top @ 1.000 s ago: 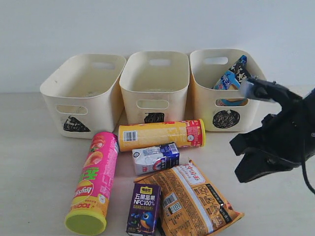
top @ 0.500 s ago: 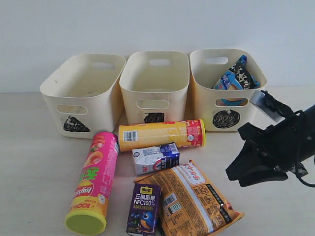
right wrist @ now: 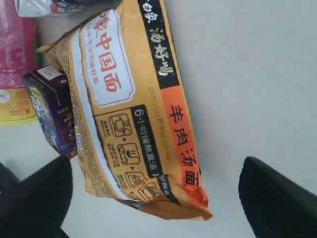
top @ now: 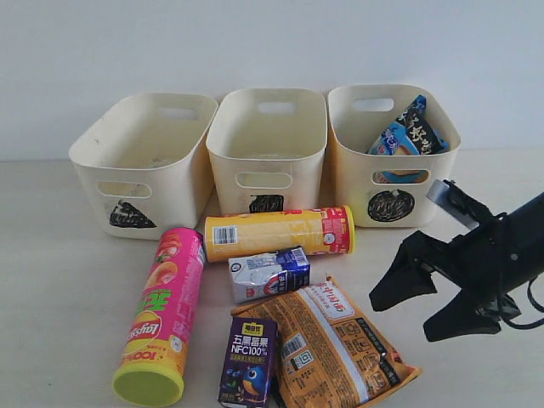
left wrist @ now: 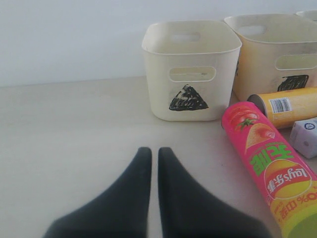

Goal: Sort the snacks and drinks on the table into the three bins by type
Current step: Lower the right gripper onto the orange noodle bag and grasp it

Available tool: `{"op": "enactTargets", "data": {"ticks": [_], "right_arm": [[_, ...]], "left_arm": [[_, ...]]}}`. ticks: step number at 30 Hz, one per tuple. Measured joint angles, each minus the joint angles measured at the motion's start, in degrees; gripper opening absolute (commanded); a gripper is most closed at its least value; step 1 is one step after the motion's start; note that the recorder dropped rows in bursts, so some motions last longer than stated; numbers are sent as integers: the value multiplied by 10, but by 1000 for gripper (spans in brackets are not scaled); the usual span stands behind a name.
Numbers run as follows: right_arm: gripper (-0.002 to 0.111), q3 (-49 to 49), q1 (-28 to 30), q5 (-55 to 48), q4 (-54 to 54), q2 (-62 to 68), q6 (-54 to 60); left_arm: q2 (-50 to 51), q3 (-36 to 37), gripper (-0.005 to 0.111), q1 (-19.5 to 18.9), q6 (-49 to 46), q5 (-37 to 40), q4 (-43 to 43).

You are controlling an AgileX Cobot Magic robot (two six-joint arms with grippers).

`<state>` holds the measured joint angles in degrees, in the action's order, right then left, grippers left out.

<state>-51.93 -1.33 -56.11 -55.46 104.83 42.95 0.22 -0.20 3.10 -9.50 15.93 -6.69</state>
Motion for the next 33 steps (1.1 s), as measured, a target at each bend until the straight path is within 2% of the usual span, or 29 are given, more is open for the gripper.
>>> {"op": "enactTargets", "data": {"ticks": [14,19,24,26,30,31,32,33], "right_arm": [[82,-1,-5,-2,-58,77,37],[82,-7,-70,2,-85,98,50],[82,-12,-96,-14,-115,119,50],[70,-12,-96,-15,-117,121,51],[29,-12,-96,4,-108,127,52],[15,-11,-96,12,-104,129,53],[5,-10,-96,15,-101,131,55],[0,-10,-98,14,-102,131,57]], "left_arm": [[0,0,4,0,0,0,0],[0,0,4,0,0,0,0],[0,0,4,0,0,0,0],[0,0,4,0,0,0,0],[0,0,4,0,0,0,0],[0,0,4,0,0,0,0],[0,0,4,0,0,0,0],[0,0,4,0,0,0,0]]}}
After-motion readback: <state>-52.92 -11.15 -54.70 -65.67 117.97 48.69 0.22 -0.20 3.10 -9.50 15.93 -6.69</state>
